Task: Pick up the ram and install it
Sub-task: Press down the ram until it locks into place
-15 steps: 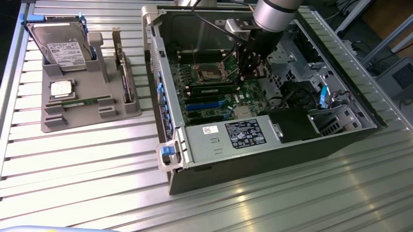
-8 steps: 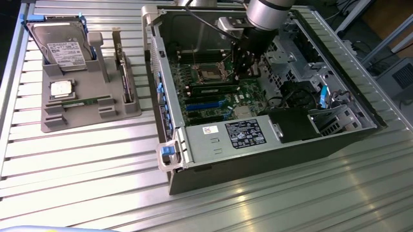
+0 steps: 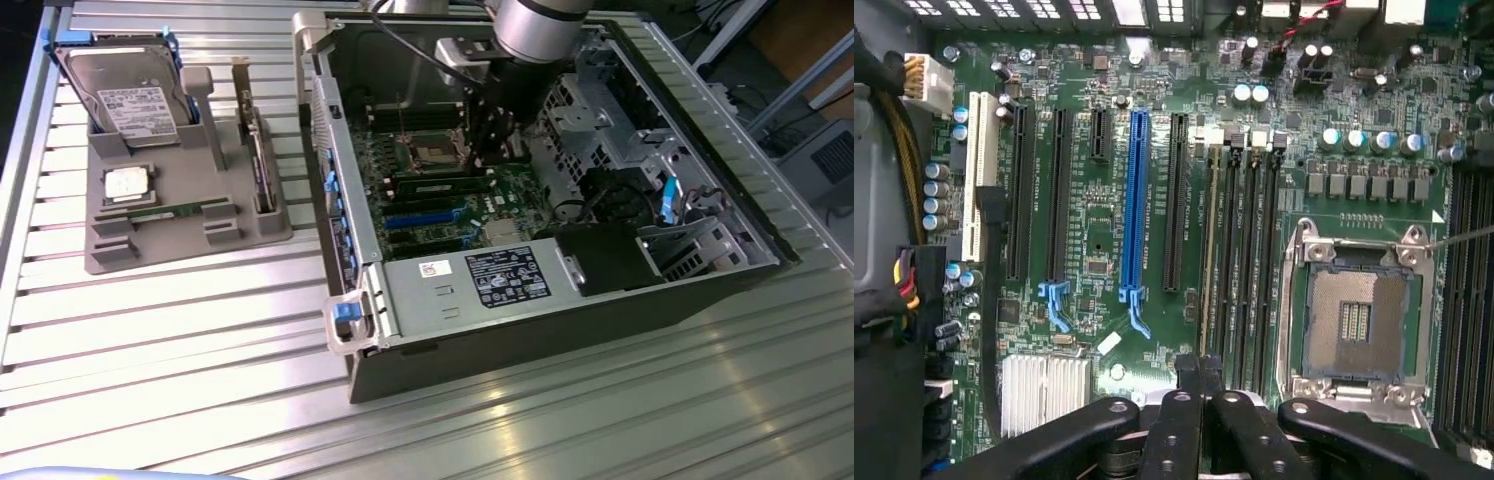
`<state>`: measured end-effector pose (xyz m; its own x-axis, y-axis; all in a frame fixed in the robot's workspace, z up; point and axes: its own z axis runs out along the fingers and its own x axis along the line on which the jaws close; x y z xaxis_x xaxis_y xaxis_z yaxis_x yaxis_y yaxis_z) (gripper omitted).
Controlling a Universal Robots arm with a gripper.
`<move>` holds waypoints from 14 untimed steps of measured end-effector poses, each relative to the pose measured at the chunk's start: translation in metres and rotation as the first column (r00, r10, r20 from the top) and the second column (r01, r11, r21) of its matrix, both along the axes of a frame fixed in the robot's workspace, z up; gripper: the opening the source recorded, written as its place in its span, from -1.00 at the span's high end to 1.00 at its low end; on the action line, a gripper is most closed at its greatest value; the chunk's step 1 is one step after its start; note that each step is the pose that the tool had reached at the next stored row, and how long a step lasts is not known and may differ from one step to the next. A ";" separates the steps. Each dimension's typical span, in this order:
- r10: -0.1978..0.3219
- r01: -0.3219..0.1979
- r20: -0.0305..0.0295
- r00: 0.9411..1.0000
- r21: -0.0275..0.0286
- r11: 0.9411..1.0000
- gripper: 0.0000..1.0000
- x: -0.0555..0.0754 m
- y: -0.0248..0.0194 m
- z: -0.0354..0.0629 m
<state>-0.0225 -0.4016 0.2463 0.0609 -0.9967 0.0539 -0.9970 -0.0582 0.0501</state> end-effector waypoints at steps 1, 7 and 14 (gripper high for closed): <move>0.000 0.000 0.001 1.000 0.000 1.000 0.80 -0.009 0.0000 0.0000; 0.000 0.000 0.004 1.000 0.000 1.000 0.80 -0.034 -0.0001 -0.0004; 0.000 0.000 0.004 1.000 0.000 1.000 0.80 -0.062 -0.0004 -0.0053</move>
